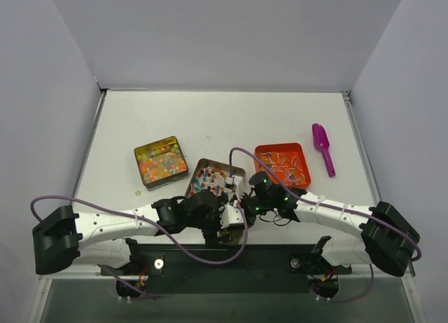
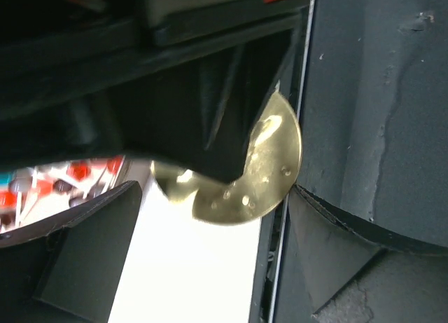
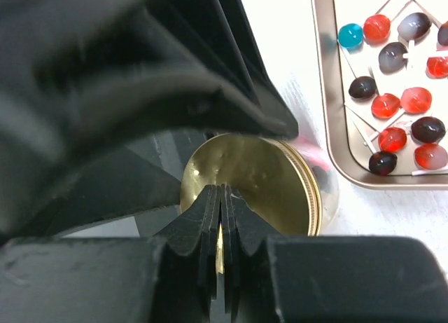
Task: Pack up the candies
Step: Close the bottle lid on the packing bottle, then adjust the storage box at the center of the board.
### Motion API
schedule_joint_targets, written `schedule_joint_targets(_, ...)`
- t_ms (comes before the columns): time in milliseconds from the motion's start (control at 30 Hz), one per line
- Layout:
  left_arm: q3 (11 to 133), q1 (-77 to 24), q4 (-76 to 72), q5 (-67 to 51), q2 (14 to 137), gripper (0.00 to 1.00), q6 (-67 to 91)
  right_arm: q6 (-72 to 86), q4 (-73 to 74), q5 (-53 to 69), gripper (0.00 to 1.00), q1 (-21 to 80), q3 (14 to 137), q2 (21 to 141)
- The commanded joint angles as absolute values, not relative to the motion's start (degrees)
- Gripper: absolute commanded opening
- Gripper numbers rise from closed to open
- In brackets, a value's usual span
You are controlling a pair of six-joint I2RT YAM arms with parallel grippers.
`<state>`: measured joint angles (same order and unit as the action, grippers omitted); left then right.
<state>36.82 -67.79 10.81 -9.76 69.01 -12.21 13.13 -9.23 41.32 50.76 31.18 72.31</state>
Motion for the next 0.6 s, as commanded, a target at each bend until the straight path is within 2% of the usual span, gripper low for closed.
schedule_joint_targets(0, 38.9, -67.4, 15.5, -4.5, 61.8, 0.97, -6.6, 10.5, -3.2, 35.5, 0.0, 51.9, 30.2, 73.9)
schedule_joint_targets(200, 37.7, -67.0, 17.9, 2.6, 57.5, 0.98, 11.5, 11.8, -2.2, 32.4, 0.0, 49.0, 31.1, 77.0)
schedule_joint_targets(433, 25.4, -67.8, -1.8, 6.9, 55.2, 0.97, 14.9, 11.1, 1.5, 30.1, 0.0, 39.7, 34.6, 80.3)
schedule_joint_targets(567, 22.2, -68.4, -4.6, 6.5, 54.1, 0.97, 14.4, 10.0, 2.1, 32.5, 0.0, 39.6, 37.0, 80.5)
